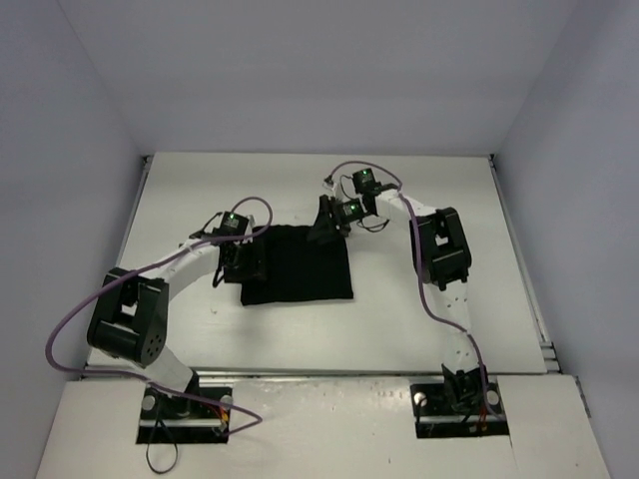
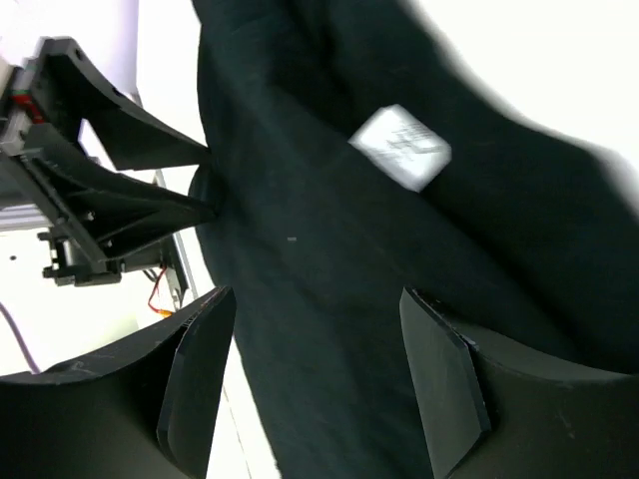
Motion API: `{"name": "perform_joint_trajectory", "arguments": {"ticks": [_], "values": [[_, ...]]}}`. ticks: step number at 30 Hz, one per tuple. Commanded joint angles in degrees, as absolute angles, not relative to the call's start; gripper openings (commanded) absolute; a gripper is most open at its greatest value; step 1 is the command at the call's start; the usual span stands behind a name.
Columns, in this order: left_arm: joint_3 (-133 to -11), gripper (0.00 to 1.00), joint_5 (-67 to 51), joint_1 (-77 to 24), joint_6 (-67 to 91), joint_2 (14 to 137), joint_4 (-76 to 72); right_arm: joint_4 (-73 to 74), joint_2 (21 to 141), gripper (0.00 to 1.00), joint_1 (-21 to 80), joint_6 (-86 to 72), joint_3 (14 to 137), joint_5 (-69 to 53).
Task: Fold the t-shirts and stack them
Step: Smooth out wrinkles on the folded tshirt
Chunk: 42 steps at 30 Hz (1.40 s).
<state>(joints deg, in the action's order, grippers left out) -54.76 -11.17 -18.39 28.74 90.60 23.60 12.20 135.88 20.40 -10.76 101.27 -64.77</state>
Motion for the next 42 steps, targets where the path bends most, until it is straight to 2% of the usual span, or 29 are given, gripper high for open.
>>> {"name": "perform_joint_trajectory", "arguments": {"ticks": [1,6,10,15,18,23,27,33,42], "values": [[-55.22,0.55,-11.88,-18.28,29.67,91.36,19.72,11.43,139.72,0.65,15.23,-7.23,105.03,-73.15],[-54.55,0.55,-11.78,-18.19,30.62,92.48,19.49,11.55,142.21,0.65,13.51,-6.54,104.31,-75.03],[-57.86,0.55,-11.46,-18.12,29.43,91.62,22.32,11.76,138.78,0.65,13.27,-8.45,105.47,-72.66],[-69.74,0.55,-12.08,-17.62,27.12,87.43,26.74,11.86,129.33,0.66,13.16,-12.15,108.06,-66.41],[-75.71,0.54,-15.58,-16.64,28.43,89.04,24.59,11.78,125.13,0.66,12.87,-13.52,106.76,-62.14],[-80.31,0.49,-28.06,-13.57,34.56,98.36,14.16,11.78,115.44,0.67,12.73,-13.64,97.99,-52.72],[-79.78,0.45,-35.94,-11.18,41.37,104.91,4.31,11.69,108.91,0.67,12.67,-13.43,91.51,-50.18],[-79.08,0.44,-44.14,-9.71,44.71,111.50,-6.83,11.66,101.51,0.67,12.83,-12.31,79.65,-48.23],[-80.07,0.44,-49.85,-7.02,41.47,124.00,-8.88,11.51,95.17,0.68,12.65,-10.28,68.63,-44.65]]}}
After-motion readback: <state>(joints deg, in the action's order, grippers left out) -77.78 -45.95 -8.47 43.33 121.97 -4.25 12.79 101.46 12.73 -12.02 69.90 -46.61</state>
